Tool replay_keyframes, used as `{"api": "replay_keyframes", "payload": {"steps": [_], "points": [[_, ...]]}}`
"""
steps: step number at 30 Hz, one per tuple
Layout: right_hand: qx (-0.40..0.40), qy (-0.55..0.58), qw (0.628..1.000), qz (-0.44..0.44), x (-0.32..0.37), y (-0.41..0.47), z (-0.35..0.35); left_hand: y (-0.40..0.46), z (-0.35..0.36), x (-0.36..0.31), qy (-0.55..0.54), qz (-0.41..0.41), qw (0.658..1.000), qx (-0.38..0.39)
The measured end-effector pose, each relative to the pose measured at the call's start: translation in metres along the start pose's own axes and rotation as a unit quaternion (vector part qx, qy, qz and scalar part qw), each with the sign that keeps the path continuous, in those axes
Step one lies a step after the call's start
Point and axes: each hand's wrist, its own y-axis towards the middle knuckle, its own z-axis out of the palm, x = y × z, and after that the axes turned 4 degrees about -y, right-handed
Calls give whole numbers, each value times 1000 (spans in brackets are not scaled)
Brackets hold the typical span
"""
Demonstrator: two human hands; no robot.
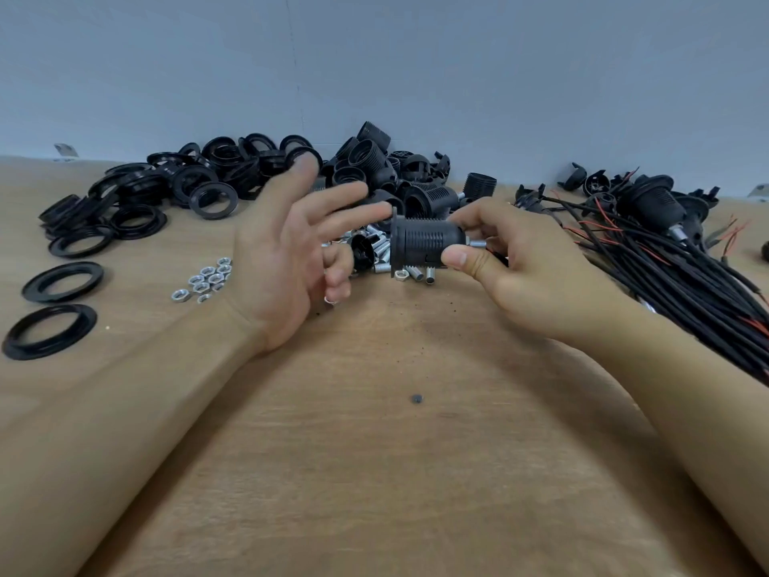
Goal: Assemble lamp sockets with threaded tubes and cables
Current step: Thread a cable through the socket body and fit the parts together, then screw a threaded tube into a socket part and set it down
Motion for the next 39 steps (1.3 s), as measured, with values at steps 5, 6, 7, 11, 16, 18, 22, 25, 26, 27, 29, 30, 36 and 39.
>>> {"api": "replay_keyframes", "payload": {"steps": [5, 6, 7, 11, 16, 18, 22, 25, 26, 27, 29, 30, 36, 39], "points": [[2, -2, 1000, 0, 0, 0, 0, 1, -6, -5, -105, 33, 994, 11], [-1, -1, 1000, 2, 0, 1, 0, 1, -7, -6, -116, 34, 993, -4], [-4, -1, 1000, 4, 0, 1, 0, 1, -7, -6, -120, 34, 992, -20], [-16, -2, 1000, 8, 0, 1, 1, 2, -5, -3, -113, 34, 991, -66], [-106, -17, 993, 58, -4, 5, -2, 3, -6, -3, -123, 25, 990, -66], [-170, -25, 980, 103, -11, 8, -10, 3, -6, -3, -125, 18, 990, -63], [-309, -32, 924, 224, -27, 12, -37, 4, -7, -1, -122, 13, 991, -60], [-332, -136, 872, 333, -43, 10, -54, 5, -8, 0, -117, 13, 992, -50], [-310, -159, 860, 373, -45, 9, -56, 6, -8, 0, -110, 12, 993, -50], [-281, -171, 854, 402, -46, 8, -55, 7, -8, 1, -94, 10, 994, -60], [-230, -190, 861, 412, -45, 7, -50, 8, -5, 4, 6, 31, 993, -117], [-209, -204, 869, 400, -45, 8, -46, 8, -4, 7, 109, 66, 981, -149], [-96, -227, 895, 371, -48, 7, -25, 4, -4, 22, 470, 197, 852, -124], [-80, -252, 905, 334, -50, 6, -20, 5, -7, 21, 508, 202, 827, -133]]}}
